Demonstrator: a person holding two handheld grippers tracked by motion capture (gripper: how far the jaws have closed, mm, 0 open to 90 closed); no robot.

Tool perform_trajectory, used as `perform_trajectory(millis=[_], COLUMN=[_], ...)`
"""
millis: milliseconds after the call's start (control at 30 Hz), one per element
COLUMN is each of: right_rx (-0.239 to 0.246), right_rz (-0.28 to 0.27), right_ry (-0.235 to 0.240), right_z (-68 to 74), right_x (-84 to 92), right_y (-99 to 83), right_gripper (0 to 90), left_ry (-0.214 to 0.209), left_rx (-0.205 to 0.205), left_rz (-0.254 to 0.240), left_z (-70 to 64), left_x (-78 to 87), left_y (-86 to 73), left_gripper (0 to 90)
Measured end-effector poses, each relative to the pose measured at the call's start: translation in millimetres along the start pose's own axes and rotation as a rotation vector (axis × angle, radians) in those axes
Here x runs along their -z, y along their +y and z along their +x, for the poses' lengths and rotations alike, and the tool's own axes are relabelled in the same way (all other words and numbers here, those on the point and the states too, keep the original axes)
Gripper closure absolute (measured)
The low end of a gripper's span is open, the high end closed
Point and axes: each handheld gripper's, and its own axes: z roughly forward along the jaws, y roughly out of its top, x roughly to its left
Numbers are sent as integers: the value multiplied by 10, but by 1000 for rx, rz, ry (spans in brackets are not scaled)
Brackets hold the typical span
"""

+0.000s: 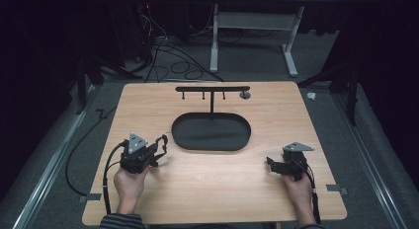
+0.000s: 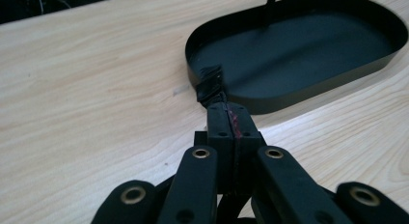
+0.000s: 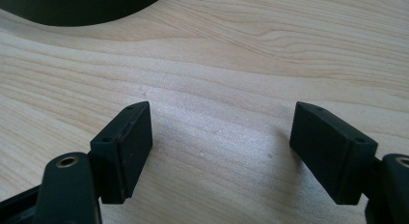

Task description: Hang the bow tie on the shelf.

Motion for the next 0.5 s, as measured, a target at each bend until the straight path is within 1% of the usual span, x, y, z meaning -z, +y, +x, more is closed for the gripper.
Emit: perform_trajectory(millis=[33, 133, 200, 300, 333, 367, 433, 467, 500], right_rx=[0, 1, 1, 1, 1, 1, 0, 1, 1], right_rz=[0, -1, -1, -1, 0, 0, 0, 0, 0], right_ry=[0, 0, 0, 0, 0, 0, 0, 0, 0], right_z=[0, -1, 0, 0, 0, 0, 0, 0, 0], right_x=[0, 0, 0, 0, 0, 0, 0, 0, 0], right_y=[0, 0, 0, 0, 0, 0, 0, 0, 0], right_gripper=[241, 241, 241, 241, 241, 241, 241, 241, 241], left_ry=[0, -15, -24, -47, -58, -58, -66, -81, -81], left_rx=[0, -15, -18, -21, -27, -27, -40, -48, -48], left_rz=[0, -16, -25, -34, -40, -40, -41, -45, -45], left_z=[0, -18, -28, -42, -65, -65, -91, -114, -114], left_x=[0, 38, 43, 37, 24, 24, 10, -8, -8], left_y=[0, 75, 115, 176, 218, 218, 266, 314, 314], left_gripper=[895, 895, 894, 895, 895, 895, 895, 895, 894])
